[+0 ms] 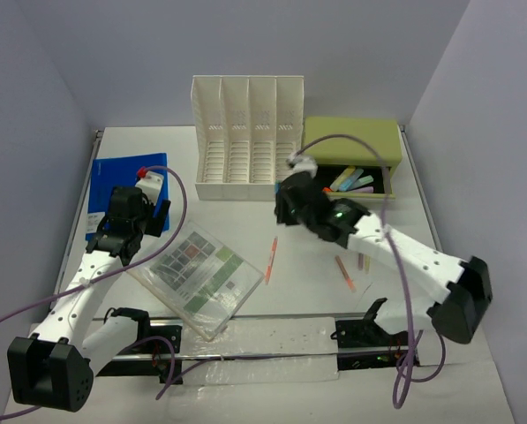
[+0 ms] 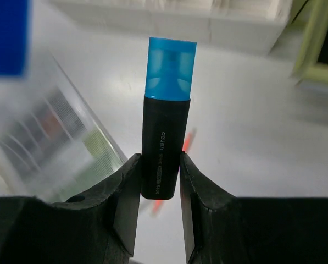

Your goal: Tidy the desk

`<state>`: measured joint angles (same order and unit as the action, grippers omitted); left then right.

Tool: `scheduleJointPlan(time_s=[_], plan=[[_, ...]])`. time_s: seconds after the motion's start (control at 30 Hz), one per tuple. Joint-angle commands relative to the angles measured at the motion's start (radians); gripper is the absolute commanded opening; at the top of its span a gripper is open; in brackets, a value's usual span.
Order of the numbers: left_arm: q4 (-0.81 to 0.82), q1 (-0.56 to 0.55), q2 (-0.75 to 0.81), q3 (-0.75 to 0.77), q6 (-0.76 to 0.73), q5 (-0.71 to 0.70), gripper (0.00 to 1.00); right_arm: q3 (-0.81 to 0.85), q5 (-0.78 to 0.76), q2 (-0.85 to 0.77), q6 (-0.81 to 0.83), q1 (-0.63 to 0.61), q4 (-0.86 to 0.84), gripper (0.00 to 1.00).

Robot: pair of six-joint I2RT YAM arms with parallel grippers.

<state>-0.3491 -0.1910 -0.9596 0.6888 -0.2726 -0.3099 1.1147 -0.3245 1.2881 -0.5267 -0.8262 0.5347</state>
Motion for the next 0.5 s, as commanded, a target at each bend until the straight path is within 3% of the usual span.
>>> scheduleJointPlan(time_s=[0.0, 0.23, 0.47], plan=[[0.004, -0.005, 0.007, 0.032, 0.004, -0.001, 0.99, -0.021, 0.132, -0.138, -0.172, 0.295, -0.158, 0.0], [0.007, -0.005, 0.003, 0.032, 0.003, 0.002, 0.99, -0.156, 0.144, -0.219, -0.342, 0.588, -0.315, 0.0], [0.006, -0.005, -0.003, 0.03, 0.001, 0.003, 0.99, -0.141, 0.11, -0.148, -0.374, 0.684, -0.31, 0.01]])
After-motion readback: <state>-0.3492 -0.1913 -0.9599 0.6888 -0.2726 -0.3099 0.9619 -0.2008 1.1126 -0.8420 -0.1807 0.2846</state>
